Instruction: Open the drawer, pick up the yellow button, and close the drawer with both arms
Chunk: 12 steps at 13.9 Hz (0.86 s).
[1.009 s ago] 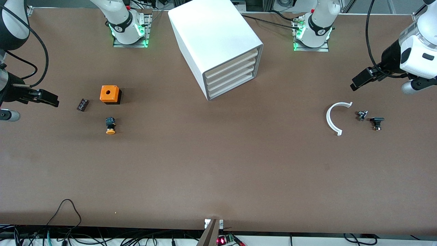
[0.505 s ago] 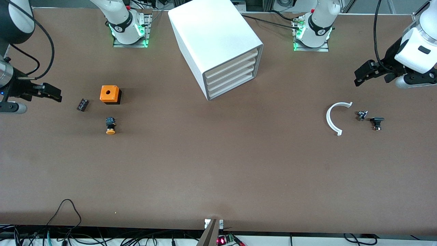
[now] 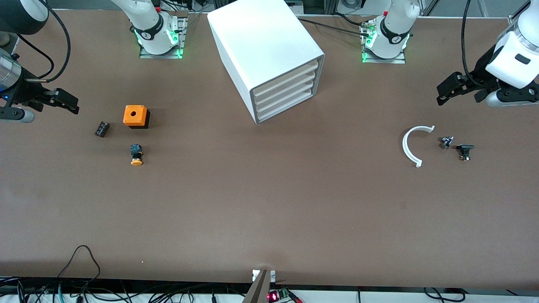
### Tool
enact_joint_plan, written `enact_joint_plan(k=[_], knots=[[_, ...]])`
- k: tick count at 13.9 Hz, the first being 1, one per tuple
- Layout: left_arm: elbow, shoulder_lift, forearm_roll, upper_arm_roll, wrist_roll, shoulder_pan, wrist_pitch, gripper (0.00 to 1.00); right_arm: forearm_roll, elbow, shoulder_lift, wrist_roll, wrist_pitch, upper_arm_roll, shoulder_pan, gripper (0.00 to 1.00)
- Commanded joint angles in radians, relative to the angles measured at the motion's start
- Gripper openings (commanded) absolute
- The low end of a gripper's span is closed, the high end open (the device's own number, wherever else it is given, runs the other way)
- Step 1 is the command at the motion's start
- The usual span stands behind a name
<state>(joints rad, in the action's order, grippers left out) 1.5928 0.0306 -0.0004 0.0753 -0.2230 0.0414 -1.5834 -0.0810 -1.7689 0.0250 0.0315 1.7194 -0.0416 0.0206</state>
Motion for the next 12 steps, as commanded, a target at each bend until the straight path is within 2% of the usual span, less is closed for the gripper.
enact_joint_plan(k=[1, 4, 12], knots=[[-0.031, -0.015, 0.020, 0.000, 0.017, 0.006, 0.023, 1.00, 0.017, 0.023, 0.006, -0.010, 0.006, 0.006, -0.013, 1.00], [-0.031, -0.017, 0.019, -0.008, 0.019, 0.005, 0.025, 1.00, 0.079, 0.036, 0.000, -0.004, 0.006, 0.000, -0.018, 1.00], [-0.036, -0.017, 0.010, -0.006, 0.019, 0.006, 0.037, 1.00, 0.066, 0.036, 0.000, -0.025, -0.001, -0.003, -0.018, 1.00]])
